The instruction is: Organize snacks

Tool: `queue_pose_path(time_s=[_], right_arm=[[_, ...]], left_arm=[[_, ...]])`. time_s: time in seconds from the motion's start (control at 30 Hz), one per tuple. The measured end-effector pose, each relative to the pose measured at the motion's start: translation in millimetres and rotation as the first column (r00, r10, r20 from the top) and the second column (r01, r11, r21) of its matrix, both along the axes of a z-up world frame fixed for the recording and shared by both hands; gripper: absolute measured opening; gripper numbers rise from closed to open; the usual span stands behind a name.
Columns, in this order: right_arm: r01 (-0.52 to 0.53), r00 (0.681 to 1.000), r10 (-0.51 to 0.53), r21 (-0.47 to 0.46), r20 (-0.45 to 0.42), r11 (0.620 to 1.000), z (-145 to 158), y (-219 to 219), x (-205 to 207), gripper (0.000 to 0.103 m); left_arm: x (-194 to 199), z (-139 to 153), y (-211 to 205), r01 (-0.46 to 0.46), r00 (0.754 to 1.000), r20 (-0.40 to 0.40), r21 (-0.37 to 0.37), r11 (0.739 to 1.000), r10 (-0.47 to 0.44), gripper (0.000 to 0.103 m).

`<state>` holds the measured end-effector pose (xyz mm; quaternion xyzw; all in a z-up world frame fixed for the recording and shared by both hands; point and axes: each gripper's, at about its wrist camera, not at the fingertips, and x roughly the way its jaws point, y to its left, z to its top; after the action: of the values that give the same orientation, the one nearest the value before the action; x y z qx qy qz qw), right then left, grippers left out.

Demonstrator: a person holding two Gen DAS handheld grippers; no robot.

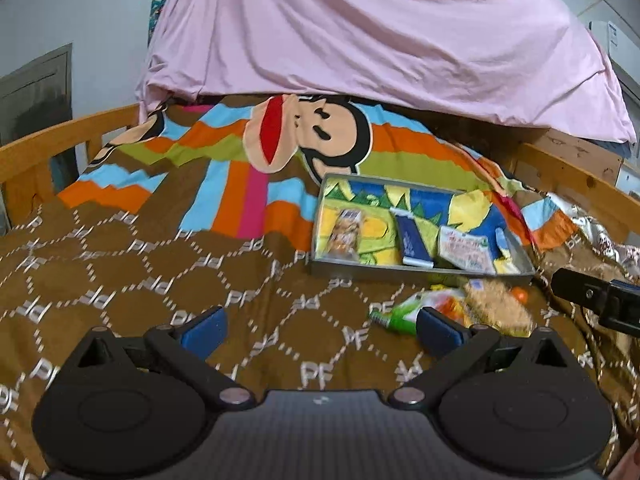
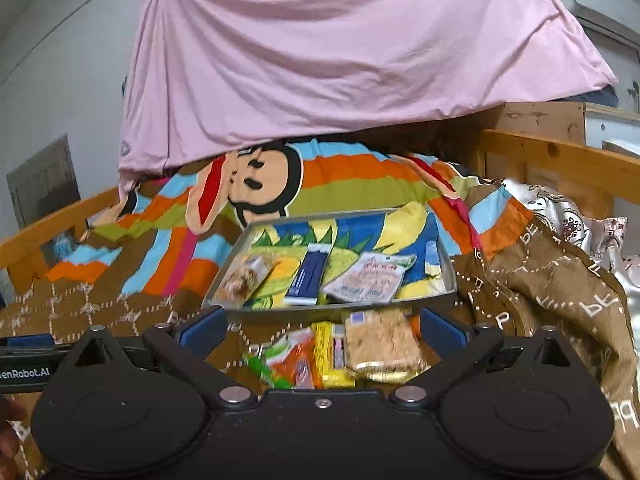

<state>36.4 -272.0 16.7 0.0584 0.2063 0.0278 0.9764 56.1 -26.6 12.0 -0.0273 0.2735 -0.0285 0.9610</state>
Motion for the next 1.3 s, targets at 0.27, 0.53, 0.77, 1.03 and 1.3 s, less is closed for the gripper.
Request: queue_pose_path(time_s=[0.27, 0.53, 0.77, 1.03, 1.3], right_arm=[[0.035, 0.998, -0.039, -0.088, -0.045, 0.995, -7.1, 16.7, -14.0, 0.102], [0.050, 0.992, -0.068, -0.157, -0.110, 0.986, -11.3, 35.0, -8.9, 0.102], [0.058, 0.974, -0.088, -0.147, -0.210, 0.987, -1.8, 51.8, 22.2, 0.102], [0.028, 0.961, -0.079, -0.193, -0.264, 0.981, 9.8, 66.4, 62.7, 0.102], [-0.161, 0.964, 0.072, -0.345, -0.257, 0.925, -3.2, 55.1, 76.8, 0.102]], left_arm=[[-17.2, -23.3, 23.8, -0.089, 0.994, -0.066, -0.041, 0.995, 0.087, 0.102], [-11.8, -35.9, 33.9, -0.181, 0.972, -0.159, -0.023, 0.983, 0.175, 0.102], [-12.6, -27.8, 41.3, -0.237, 0.958, -0.179, -0.061, 0.970, 0.223, 0.102], [4.4, -34.6, 58.1, -0.336, 0.922, -0.245, -0.110, 0.936, 0.302, 0.102], [26.2, -58.7, 41.3, -0.321, 0.916, -0.285, -0.102, 0.941, 0.282, 0.102]])
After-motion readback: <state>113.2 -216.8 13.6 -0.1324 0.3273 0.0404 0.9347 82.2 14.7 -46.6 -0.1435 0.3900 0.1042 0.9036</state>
